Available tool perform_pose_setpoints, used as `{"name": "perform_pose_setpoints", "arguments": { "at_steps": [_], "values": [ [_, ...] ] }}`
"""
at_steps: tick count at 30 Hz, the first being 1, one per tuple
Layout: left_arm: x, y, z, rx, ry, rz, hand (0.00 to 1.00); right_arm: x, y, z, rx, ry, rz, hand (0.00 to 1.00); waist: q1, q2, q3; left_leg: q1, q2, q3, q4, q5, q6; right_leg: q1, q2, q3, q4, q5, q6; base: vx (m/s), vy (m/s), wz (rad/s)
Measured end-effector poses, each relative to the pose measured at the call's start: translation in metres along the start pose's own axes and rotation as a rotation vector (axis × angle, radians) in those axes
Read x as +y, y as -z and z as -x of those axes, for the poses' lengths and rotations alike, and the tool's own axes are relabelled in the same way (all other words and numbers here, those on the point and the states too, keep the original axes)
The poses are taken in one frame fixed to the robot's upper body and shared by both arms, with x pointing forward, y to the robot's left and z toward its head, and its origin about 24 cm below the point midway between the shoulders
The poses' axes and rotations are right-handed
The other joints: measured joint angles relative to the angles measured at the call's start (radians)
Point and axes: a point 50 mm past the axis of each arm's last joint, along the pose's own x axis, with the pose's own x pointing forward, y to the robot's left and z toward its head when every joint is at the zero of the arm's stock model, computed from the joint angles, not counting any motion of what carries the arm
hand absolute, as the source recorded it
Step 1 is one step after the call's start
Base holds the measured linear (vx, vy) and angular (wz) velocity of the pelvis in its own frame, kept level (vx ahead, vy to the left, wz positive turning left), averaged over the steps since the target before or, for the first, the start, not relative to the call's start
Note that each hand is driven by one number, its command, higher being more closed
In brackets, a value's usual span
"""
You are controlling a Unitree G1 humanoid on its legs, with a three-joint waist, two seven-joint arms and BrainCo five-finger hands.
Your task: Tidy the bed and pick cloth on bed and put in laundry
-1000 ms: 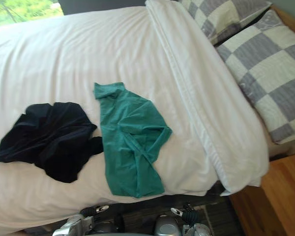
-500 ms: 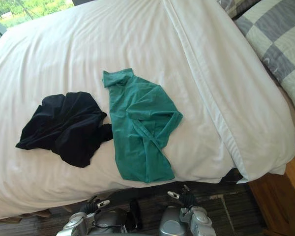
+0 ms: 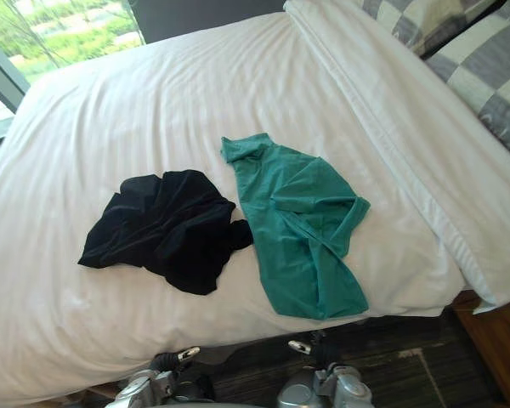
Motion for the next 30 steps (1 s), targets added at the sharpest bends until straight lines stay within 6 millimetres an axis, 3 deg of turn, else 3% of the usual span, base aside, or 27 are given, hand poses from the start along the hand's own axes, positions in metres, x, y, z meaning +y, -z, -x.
{"name": "perform_pose_setpoints", "arguments": {
  "at_steps": [3, 5, 7, 13, 20, 30],
  "values": [
    [-0.007, -0.005, -0.003, -0.009, 0.004, -0.015, 0.0, -0.002, 0.008, 0.006, 0.01, 0.013, -0.028, 0.0, -0.002, 0.004, 0.001, -0.006, -0.032, -0.021, -0.05, 0.032, 0.031, 0.041, 0.109, 0.045, -0.113, -0.039, 0.006, -0.02, 0.145, 0.27],
    [-0.016, -0.002, -0.005, -0.004, -0.007, -0.006, 0.0, -0.004, 0.009, 0.007, -0.003, 0.023, -0.057, 0.0, -0.007, 0.013, 0.002, -0.004, -0.056, -0.035, -0.076, 0.056, 0.041, 0.08, 0.111, 0.043, -0.179, -0.005, 0.029, 0.01, 0.113, 0.31],
    [-0.017, -0.001, -0.005, -0.004, -0.03, -0.002, 0.0, -0.002, 0.008, 0.007, -0.007, 0.012, -0.057, 0.0, -0.003, 0.014, 0.001, 0.0, -0.053, -0.033, -0.088, 0.068, 0.043, 0.096, 0.123, 0.039, -0.216, 0.019, 0.028, 0.02, 0.036, 0.08],
    [-0.006, 0.003, -0.001, -0.016, -0.085, 0.004, 0.0, 0.003, 0.006, 0.006, -0.027, -0.013, -0.049, 0.0, 0.005, 0.003, 0.001, 0.064, -0.033, 0.027, -0.13, 0.091, 0.03, 0.117, 0.155, 0.096, -0.241, 0.039, 0.021, -0.01, -0.027, -0.27],
    [0.0, 0.005, 0.001, -0.026, -0.116, 0.043, 0.0, 0.006, 0.01, 0.007, -0.015, -0.032, -0.002, 0.0, 0.007, -0.006, -0.006, 0.071, -0.037, 0.052, -0.167, 0.109, 0.031, 0.129, 0.169, 0.117, -0.331, 0.116, 0.024, -0.07, 0.013, -0.12],
    [0.008, 0.024, 0.006, 0.042, -0.151, 0.095, 0.0, 0.006, 0.019, 0.011, 0.023, -0.021, -0.016, 0.0, 0.009, -0.01, -0.032, 0.087, -0.047, 0.021, -0.192, 0.124, 0.032, 0.172, 0.169, 0.075, -0.39, 0.139, 0.029, -0.03, -0.003, 0.07]
  ]
}}
